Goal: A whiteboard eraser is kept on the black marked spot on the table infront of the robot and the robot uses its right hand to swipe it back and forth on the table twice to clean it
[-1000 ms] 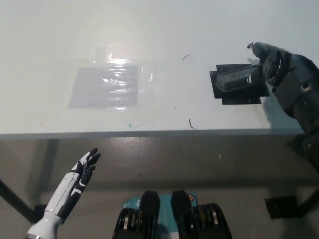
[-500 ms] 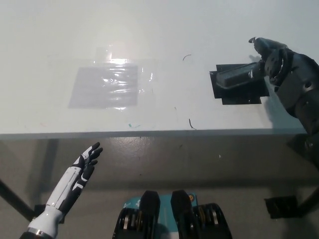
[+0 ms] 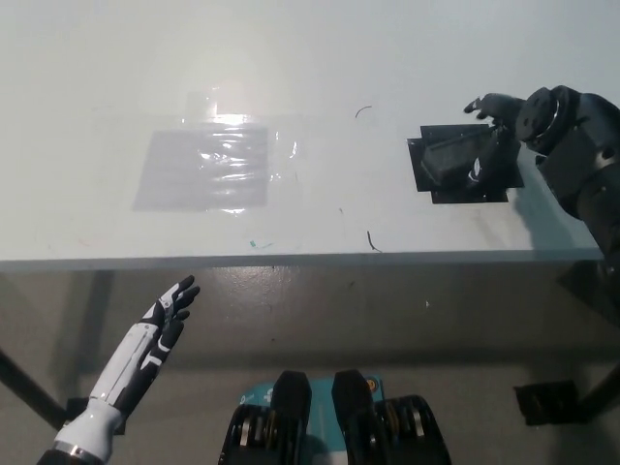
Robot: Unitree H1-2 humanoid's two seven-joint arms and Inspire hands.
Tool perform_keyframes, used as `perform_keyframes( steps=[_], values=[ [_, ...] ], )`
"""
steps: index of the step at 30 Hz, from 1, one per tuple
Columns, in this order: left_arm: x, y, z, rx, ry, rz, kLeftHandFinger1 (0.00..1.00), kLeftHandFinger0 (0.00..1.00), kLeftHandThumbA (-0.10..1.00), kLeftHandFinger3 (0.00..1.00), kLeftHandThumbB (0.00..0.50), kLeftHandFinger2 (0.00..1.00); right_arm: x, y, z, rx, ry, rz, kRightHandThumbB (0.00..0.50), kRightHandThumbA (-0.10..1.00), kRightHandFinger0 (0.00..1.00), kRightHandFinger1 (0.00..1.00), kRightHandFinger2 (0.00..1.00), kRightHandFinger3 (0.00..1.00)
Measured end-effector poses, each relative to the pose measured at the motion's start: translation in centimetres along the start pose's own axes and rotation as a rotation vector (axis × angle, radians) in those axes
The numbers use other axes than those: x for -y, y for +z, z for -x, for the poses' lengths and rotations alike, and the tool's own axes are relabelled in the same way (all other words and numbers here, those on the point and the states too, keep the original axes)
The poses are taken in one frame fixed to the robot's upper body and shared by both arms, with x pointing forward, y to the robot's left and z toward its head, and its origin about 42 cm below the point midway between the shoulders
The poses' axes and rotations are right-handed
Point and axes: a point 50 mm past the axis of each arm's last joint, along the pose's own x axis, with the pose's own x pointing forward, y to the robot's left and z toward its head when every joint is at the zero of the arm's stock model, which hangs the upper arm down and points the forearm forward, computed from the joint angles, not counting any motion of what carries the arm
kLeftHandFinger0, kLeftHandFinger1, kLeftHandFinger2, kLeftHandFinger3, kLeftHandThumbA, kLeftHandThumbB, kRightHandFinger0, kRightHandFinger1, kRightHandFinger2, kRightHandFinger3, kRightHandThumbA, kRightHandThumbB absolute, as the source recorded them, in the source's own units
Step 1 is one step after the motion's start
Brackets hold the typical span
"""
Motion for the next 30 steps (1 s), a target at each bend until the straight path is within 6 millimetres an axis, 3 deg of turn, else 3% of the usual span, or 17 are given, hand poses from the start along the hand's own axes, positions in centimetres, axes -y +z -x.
perform_keyframes(
  steps=[4,6,8,11,13,14,16,19,21,24,25,26,28,30],
  values=[
    [-0.1,0.1,-0.2,0.006,-0.001,-0.002,1.00,1.00,1.00,1.00,0.438,1.00,1.2,1.0,0.6,0.009,0.054,0.000,0.371,0.93,1.00,1.00,1.00,1.00],
    [-0.2,0.3,-0.4,0.012,-0.001,-0.005,1.00,1.00,1.00,1.00,0.445,1.00,2.1,1.9,1.2,0.019,0.082,-0.002,0.394,0.93,1.00,1.00,1.00,1.00],
    [-0.3,0.3,-0.5,0.014,-0.002,-0.006,1.00,1.00,1.00,1.00,0.446,1.00,2.9,2.6,1.6,0.023,0.099,-0.001,0.363,0.88,1.00,1.00,1.00,1.00],
    [-0.4,0.3,-0.5,0.015,-0.006,-0.009,1.00,1.00,1.00,1.00,0.448,1.00,3.9,3.5,2.3,0.027,0.118,-0.004,0.382,0.94,1.00,1.00,1.00,1.00],
    [-0.5,0.3,-0.5,0.014,-0.010,-0.010,1.00,1.00,1.00,1.00,0.451,1.00,4.6,4.2,2.7,0.032,0.124,0.006,0.364,0.92,1.00,1.00,1.00,1.00],
    [-0.5,0.3,-0.5,0.014,-0.012,-0.010,1.00,1.00,1.00,1.00,0.447,1.00,4.6,4.3,2.7,0.030,0.128,0.014,0.377,0.97,1.00,1.00,1.00,1.00],
    [-0.5,0.3,-0.5,0.014,-0.013,-0.008,1.00,1.00,1.00,1.00,0.444,1.00,4.4,4.4,2.7,0.022,0.132,0.035,0.381,0.86,1.00,1.00,1.00,1.00],
    [-0.4,0.3,-0.5,0.015,-0.015,-0.006,1.00,1.00,1.00,1.00,0.440,1.00,3.9,4.6,2.5,0.003,0.132,0.069,0.357,0.92,1.00,1.00,1.00,1.00],
    [-0.4,0.3,-0.5,0.015,-0.016,-0.005,1.00,1.00,1.00,1.00,0.445,1.00,3.7,4.6,2.4,-0.009,0.125,0.095,0.375,0.96,1.00,1.00,1.00,1.00],
    [-0.4,0.3,-0.5,0.016,-0.019,-0.003,1.00,1.00,1.00,1.00,0.430,1.00,3.2,4.5,2.1,-0.035,0.108,0.150,0.409,0.92,1.00,1.00,1.00,1.00],
    [-0.4,0.3,-0.5,0.016,-0.020,-0.002,1.00,1.00,1.00,1.00,0.430,1.00,3.1,4.4,2.0,-0.041,0.102,0.163,0.374,0.94,1.00,1.00,1.00,1.00],
    [-0.4,0.3,-0.5,0.017,-0.020,-0.001,1.00,1.00,1.00,1.00,0.444,1.00,2.9,4.4,1.9,-0.049,0.095,0.177,0.373,0.93,1.00,1.00,1.00,1.00],
    [-0.5,0.3,-0.6,0.018,-0.021,-0.001,1.00,1.00,1.00,1.00,0.449,1.00,2.6,4.1,1.8,-0.059,0.091,0.193,0.382,0.84,1.00,1.00,1.00,1.00],
    [-0.5,0.4,-0.6,0.019,-0.022,-0.002,1.00,1.00,1.00,1.00,0.448,1.00,2.2,3.8,1.5,-0.066,0.081,0.200,0.407,0.83,1.00,1.00,1.00,1.00]
  ],
)
